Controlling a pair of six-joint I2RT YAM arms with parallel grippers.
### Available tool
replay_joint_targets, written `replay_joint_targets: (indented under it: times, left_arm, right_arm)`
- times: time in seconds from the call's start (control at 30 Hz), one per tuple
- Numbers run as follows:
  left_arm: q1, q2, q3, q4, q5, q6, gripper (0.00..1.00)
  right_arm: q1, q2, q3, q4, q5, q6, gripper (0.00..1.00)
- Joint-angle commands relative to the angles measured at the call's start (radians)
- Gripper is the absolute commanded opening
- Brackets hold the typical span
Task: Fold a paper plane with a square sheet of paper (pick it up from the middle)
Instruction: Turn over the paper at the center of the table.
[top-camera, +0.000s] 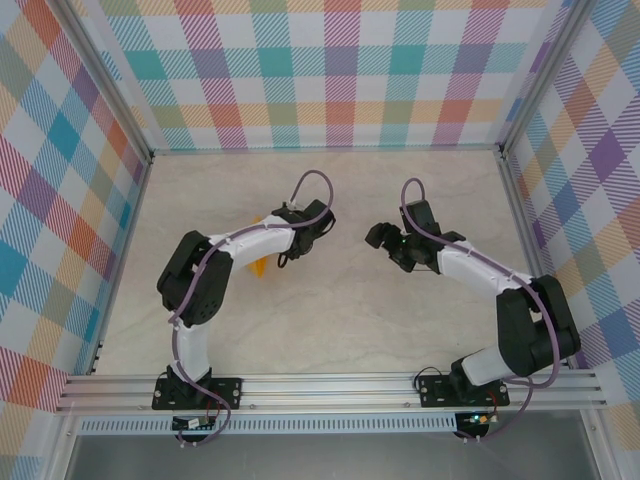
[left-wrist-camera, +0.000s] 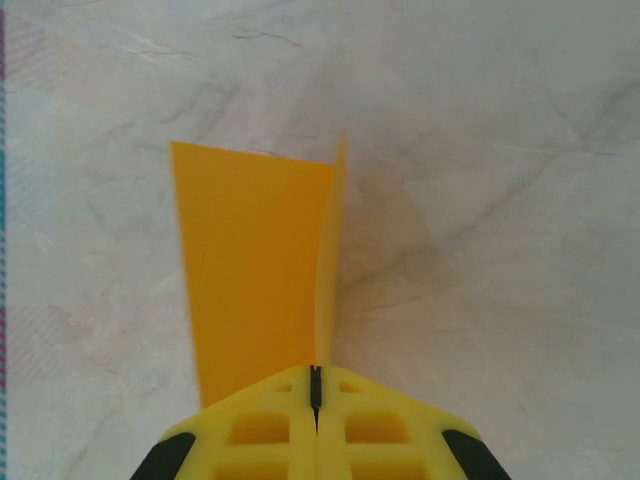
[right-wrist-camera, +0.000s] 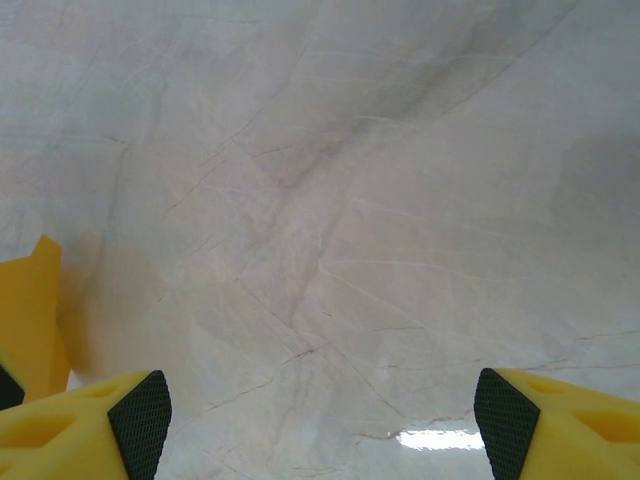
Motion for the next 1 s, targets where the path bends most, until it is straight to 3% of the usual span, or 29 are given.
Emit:
replay_joint_targets:
  times: [0.0, 0.1, 0.2, 0.37, 0.5, 0.67, 0.77, 0.97]
  left_arm:
    - [-0.02, 0.046, 0.045, 0.027, 0.084, -0.039, 0.02]
    - [-0.027, 0.077, 0.071, 0.036, 0.158, -0.054, 0.08]
    - [-0.028, 0.041, 0.071, 0.061, 0.263, -0.061, 0.23]
    - [-0.002, -0.15, -0.006, 0.15, 0.467, -0.103, 0.44]
    - [0.094, -0.293, -0.134, 0.213, 0.578, -0.175, 0.53]
    - [0.271, -0.426, -0.337, 0.301, 0.705, -0.283, 0.56]
    - [0.38, -0.493, -0.448, 0.339, 0.75, -0.338, 0.56]
    - [0.528, -0.6, -0.59, 0.362, 0.783, -0.389, 0.55]
  right_arm:
    - [0.003, -0.036, -0.02, -0.045, 0.052, 0.014, 0.82]
    - [0.003, -0.04, -0.019, -0.055, 0.059, 0.014, 0.82]
    - [0.003, -0.033, -0.014, -0.058, 0.056, 0.011, 0.82]
    - [0.011, 0.009, 0.019, -0.049, 0.018, -0.027, 0.81]
    - [0.088, 0.078, 0.121, -0.087, 0.03, -0.092, 0.8]
    - [0.264, 0.238, 0.314, -0.13, 0.047, -0.158, 0.76]
    - [0.354, 0.342, 0.446, -0.147, 0.035, -0.183, 0.69]
    - [0.447, 0.53, 0.666, -0.173, -0.032, -0.19, 0.54]
